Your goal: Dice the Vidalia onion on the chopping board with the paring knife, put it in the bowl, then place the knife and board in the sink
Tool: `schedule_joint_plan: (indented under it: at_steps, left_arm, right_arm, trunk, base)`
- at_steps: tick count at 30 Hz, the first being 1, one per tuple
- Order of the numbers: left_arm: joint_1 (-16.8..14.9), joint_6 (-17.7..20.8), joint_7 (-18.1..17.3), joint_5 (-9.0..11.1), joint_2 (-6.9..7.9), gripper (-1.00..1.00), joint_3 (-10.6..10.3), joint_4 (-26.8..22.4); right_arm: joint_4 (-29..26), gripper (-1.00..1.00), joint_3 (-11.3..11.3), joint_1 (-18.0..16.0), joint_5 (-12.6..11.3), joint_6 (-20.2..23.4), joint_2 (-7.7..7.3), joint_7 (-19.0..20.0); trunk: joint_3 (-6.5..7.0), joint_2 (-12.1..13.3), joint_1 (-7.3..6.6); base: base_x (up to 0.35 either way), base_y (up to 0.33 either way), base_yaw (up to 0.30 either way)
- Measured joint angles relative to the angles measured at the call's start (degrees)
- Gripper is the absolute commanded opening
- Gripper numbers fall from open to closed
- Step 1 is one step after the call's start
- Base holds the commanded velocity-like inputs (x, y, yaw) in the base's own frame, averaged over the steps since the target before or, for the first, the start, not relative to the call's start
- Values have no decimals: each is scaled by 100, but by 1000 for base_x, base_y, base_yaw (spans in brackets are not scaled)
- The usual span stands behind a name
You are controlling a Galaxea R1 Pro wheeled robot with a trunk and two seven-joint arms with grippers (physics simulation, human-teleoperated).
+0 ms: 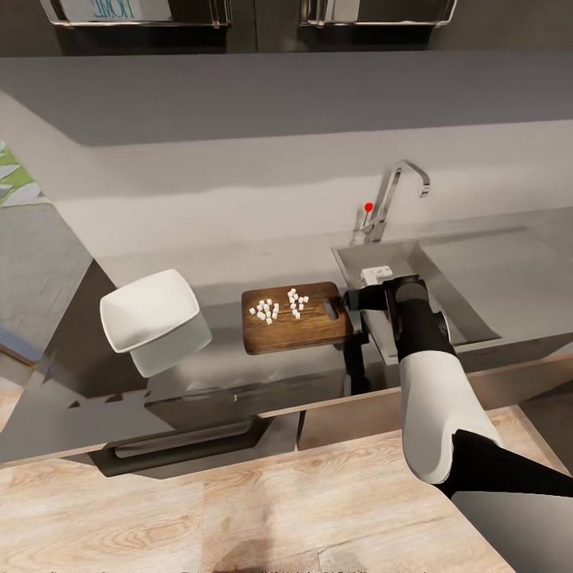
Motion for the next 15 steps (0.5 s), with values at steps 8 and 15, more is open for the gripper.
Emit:
schedule_joint_plan:
  at_steps: [8, 15]
  left_arm:
    - [0, 0, 0, 0, -6, 100, 0, 0]
    - [0, 0, 0, 0, -6, 100, 0, 0]
  right_arm:
    - [17, 100, -4, 1, 1, 0, 0, -1]
    - [17, 100, -1, 1, 1, 0, 0, -1]
  trunk:
    - [-51, 0, 0]
    - [-88, 0, 0]
  base:
    - [0, 0, 0]
    - [0, 0, 0]
